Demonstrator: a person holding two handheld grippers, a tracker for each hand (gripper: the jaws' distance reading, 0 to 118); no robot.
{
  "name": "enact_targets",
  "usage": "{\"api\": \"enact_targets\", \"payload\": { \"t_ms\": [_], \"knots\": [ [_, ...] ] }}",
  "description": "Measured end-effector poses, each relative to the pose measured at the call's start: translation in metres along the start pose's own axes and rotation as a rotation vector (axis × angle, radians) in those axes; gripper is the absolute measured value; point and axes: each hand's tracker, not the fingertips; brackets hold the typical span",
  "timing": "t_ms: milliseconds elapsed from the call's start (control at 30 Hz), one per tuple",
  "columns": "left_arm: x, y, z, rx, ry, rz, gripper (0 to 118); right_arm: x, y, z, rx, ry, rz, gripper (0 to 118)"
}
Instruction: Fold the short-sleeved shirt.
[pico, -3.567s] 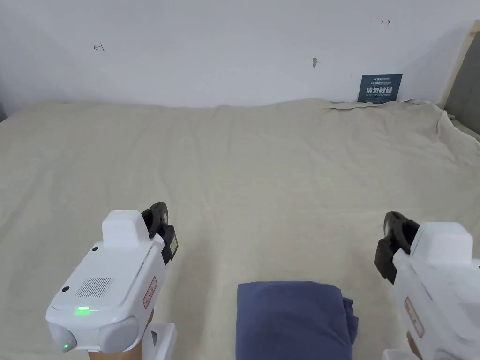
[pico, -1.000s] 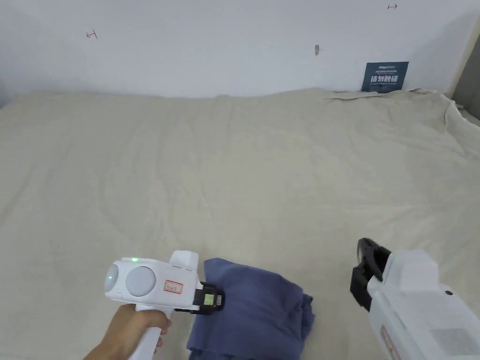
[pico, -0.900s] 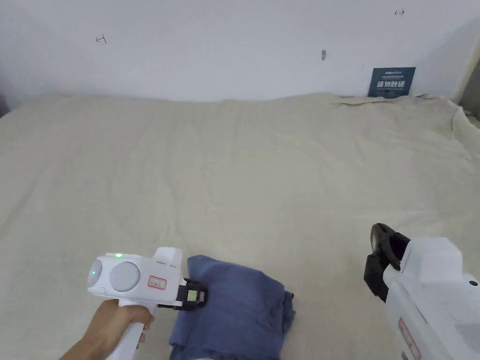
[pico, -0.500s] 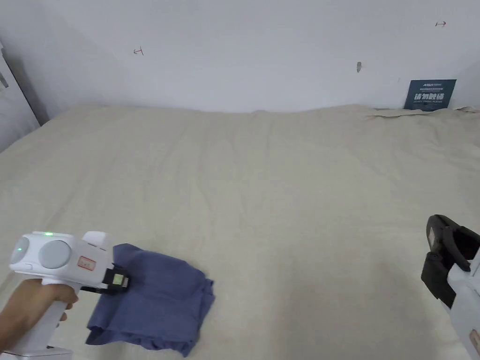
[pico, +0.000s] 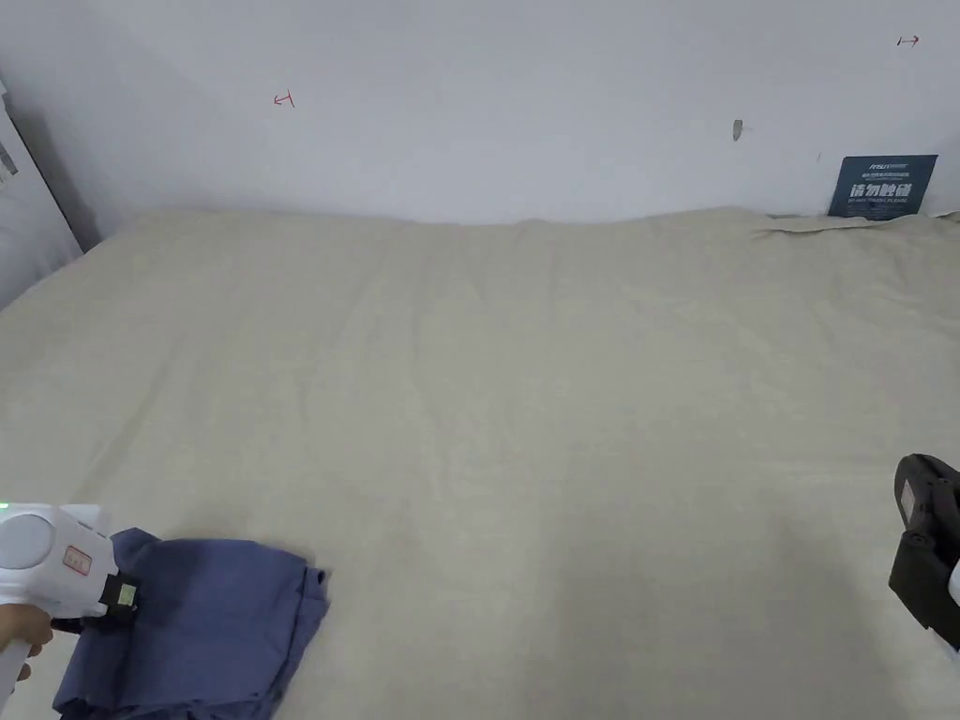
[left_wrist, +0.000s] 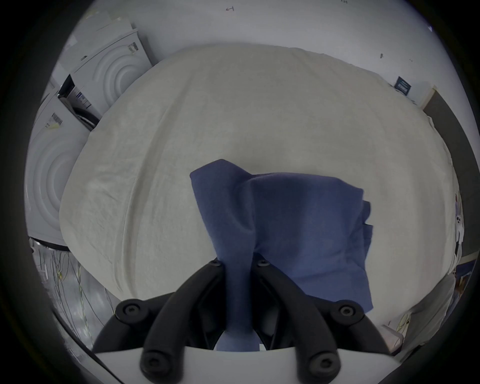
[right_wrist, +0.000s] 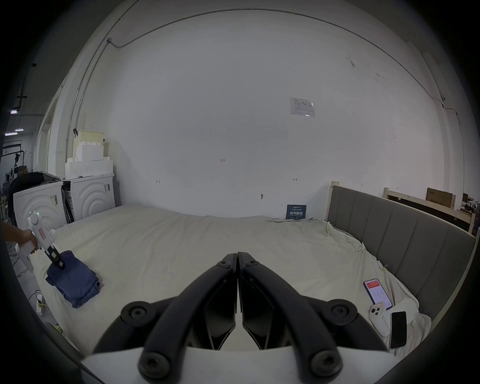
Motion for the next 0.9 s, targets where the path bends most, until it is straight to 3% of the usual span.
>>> {"api": "enact_targets", "payload": {
  "t_ms": [67,133,300,367,533,667,900],
  "knots": [
    [0.006,-0.004,-0.004,0.011,0.03,0.003,15,0.0,-0.001,-0.001,-0.003,-0.003,0.002,1],
    [0.01,-0.006,-0.006,0.024,0.074,-0.001,26,0.003,-0.001,-0.001,-0.005,-0.003,-0.003,1],
    [0.014,-0.014,0.008,0.147,0.123,0.052,95,0.005,0.001,0.0,-0.008,0.0,-0.003,1],
    [0.016,-0.015,0.018,0.188,0.129,0.088,114,0.006,0.002,0.0,-0.009,0.004,-0.002,1],
    [0.023,-0.021,0.064,0.411,0.064,0.158,114,0.009,0.007,-0.001,-0.004,0.012,0.008,1],
    [0.043,-0.033,0.116,0.699,0.043,0.213,114,0.009,0.014,0.0,0.015,0.007,0.025,1],
    [0.09,-0.056,0.199,1.05,0.017,0.175,118,0.009,0.023,0.009,0.062,-0.009,0.025,1]
  ]
}}
